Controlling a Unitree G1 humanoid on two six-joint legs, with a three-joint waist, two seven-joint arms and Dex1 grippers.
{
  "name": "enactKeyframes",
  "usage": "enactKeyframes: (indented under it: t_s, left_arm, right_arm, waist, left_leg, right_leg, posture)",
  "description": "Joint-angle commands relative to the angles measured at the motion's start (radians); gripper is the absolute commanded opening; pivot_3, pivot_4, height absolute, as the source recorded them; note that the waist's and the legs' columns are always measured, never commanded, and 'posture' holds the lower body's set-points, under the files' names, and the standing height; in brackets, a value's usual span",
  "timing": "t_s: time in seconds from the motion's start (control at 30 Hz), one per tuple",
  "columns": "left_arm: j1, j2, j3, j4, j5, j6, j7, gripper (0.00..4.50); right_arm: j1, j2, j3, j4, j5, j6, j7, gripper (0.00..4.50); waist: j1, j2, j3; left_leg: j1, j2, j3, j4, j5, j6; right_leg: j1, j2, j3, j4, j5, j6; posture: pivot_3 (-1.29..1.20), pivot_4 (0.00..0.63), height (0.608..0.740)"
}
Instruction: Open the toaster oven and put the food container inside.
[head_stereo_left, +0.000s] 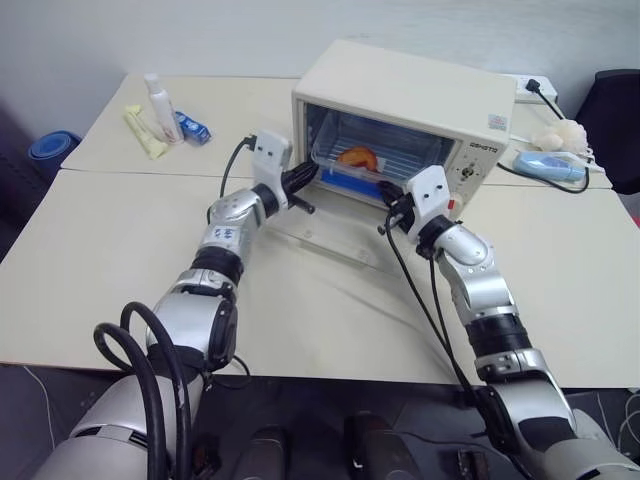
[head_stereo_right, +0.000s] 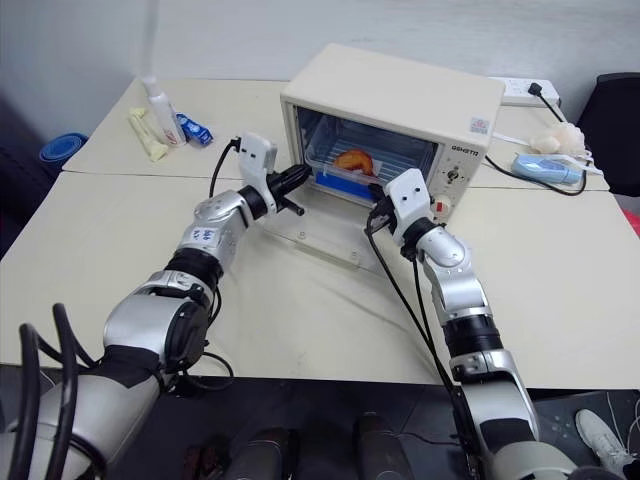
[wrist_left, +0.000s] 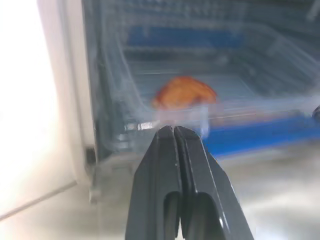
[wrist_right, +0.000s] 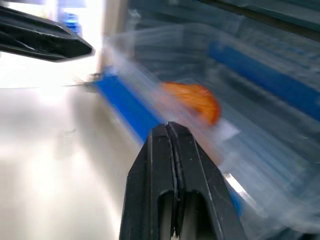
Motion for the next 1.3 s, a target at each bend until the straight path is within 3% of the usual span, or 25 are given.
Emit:
enactKeyframes:
  t_s: [0.03,0.1,0.2,0.3,0.5,0.67,1.0,1.3]
  left_arm:
    - [0.067,0.091,0.021,-0.193,-0.068,0.097,-0.179,0.04]
    - [0.132,0.157,0.025,-0.308,-0.102,0.143,-0.277,0.04]
    - [0.24,0.258,0.04,-0.497,-0.19,0.209,-0.463,0.58]
    - [0.337,0.345,0.029,-0.638,-0.232,0.245,-0.598,1.43]
    - [0.468,0.486,0.062,-0.888,-0.366,0.439,-0.729,3.09]
    - [0.462,0.534,0.041,-0.887,-0.341,0.395,-0.779,4.44]
    - [0.484,0.442,0.146,-0.962,-0.466,0.524,-0.586,4.49]
    - [0.5,0.311,0.259,-0.975,-0.484,0.479,-0.292,4.49]
  right_arm:
    - [0.059,-0.059,-0.059,-0.22,0.067,0.089,0.032,0.0]
    - [0.122,-0.101,-0.085,-0.329,0.119,0.152,0.066,0.0]
    - [0.239,-0.193,-0.111,-0.442,0.177,0.213,0.159,0.0]
    - [0.334,-0.273,-0.132,-0.454,0.174,0.202,0.221,0.0]
    - [0.408,-0.318,-0.115,-0.268,0.113,0.108,0.282,0.0]
    - [0.321,-0.252,-0.068,-0.073,0.075,0.056,0.286,0.0]
    - [0.257,-0.081,-0.146,-0.07,0.273,-0.077,0.401,0.0]
    - [0.17,0.036,-0.281,-0.187,0.471,-0.012,0.244,0.0]
  waist:
    - [0.0,0.0,0.0]
    - [0.001,0.0,0.0]
    - [0.005,0.0,0.0]
    - [0.009,0.0,0.0]
    - [0.009,0.0,0.0]
    - [0.003,0.001,0.0]
    - [0.002,0.001,0.0]
    - [0.005,0.001,0.0]
  left_leg:
    - [-0.001,0.0,0.0,0.0,0.0,0.0]
    - [-0.008,0.0,0.0,0.003,0.0,0.0]
    - [-0.013,0.0,-0.001,0.004,0.001,-0.001]
    - [-0.012,0.0,-0.003,0.004,0.0,-0.001]
    - [-0.01,0.0,-0.002,0.006,0.0,0.002]
    - [-0.009,0.0,-0.001,0.005,-0.001,0.005]
    - [-0.01,0.001,-0.001,0.005,0.0,0.002]
    - [-0.01,0.001,-0.001,0.008,0.0,0.002]
  right_leg:
    - [-0.001,0.0,0.0,0.0,0.0,0.0]
    - [-0.008,0.0,0.001,0.002,0.0,0.0]
    - [-0.012,-0.002,0.002,0.002,0.0,0.0]
    - [-0.01,-0.002,0.002,-0.001,0.0,0.0]
    - [-0.007,-0.002,0.003,-0.002,0.0,0.0]
    - [-0.007,-0.001,0.003,0.0,0.0,0.0]
    - [-0.008,-0.001,0.003,0.001,0.0,0.0]
    - [-0.008,-0.002,0.003,0.001,0.0,0.0]
  posture:
    - [0.0,0.15,0.74]
    - [0.0,0.15,0.74]
    - [0.0,0.15,0.74]
    - [0.0,0.15,0.74]
    - [0.0,0.15,0.74]
    - [0.0,0.15,0.74]
    - [0.0,0.15,0.74]
    - [0.0,0.15,0.74]
